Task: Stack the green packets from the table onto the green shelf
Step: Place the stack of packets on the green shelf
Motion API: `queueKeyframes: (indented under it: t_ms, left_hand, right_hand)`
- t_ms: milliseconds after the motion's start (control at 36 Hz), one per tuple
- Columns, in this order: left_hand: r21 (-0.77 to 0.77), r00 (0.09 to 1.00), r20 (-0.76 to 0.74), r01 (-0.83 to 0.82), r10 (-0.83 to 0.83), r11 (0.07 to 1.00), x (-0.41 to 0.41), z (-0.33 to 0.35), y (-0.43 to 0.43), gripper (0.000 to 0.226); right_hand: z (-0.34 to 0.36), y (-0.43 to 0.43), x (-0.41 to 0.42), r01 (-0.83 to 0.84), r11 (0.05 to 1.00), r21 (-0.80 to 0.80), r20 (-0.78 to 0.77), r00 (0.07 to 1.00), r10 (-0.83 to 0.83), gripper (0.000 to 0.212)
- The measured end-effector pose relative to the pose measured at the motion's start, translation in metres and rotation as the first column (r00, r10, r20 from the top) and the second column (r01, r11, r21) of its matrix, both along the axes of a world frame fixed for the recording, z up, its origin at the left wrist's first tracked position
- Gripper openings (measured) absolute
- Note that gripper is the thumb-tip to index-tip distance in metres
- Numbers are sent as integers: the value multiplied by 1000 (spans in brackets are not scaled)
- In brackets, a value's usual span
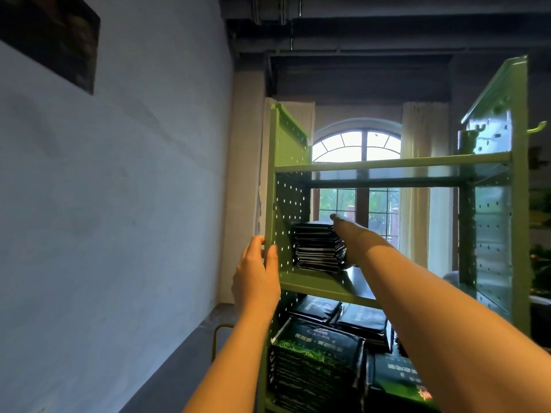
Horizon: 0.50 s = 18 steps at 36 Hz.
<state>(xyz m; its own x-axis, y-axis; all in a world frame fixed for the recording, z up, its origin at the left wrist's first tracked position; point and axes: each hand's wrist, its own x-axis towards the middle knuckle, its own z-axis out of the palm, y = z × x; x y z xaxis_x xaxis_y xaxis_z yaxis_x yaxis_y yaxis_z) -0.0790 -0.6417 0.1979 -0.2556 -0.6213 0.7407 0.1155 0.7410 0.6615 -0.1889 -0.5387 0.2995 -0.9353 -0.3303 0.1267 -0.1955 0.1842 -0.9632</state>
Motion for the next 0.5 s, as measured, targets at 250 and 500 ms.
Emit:
queueKeyframes:
  t_ms: [250, 500]
  left_hand:
    - [90, 994, 108, 15, -25, 996, 10, 11, 6, 32]
    - [278, 956, 201, 155, -215, 948, 37, 31, 29, 57]
  right_hand:
    - [-6, 24, 30, -24, 1000, -7, -59, 998, 24, 46]
    - [-24, 70, 85, -89, 989, -118, -280, 959, 53, 12]
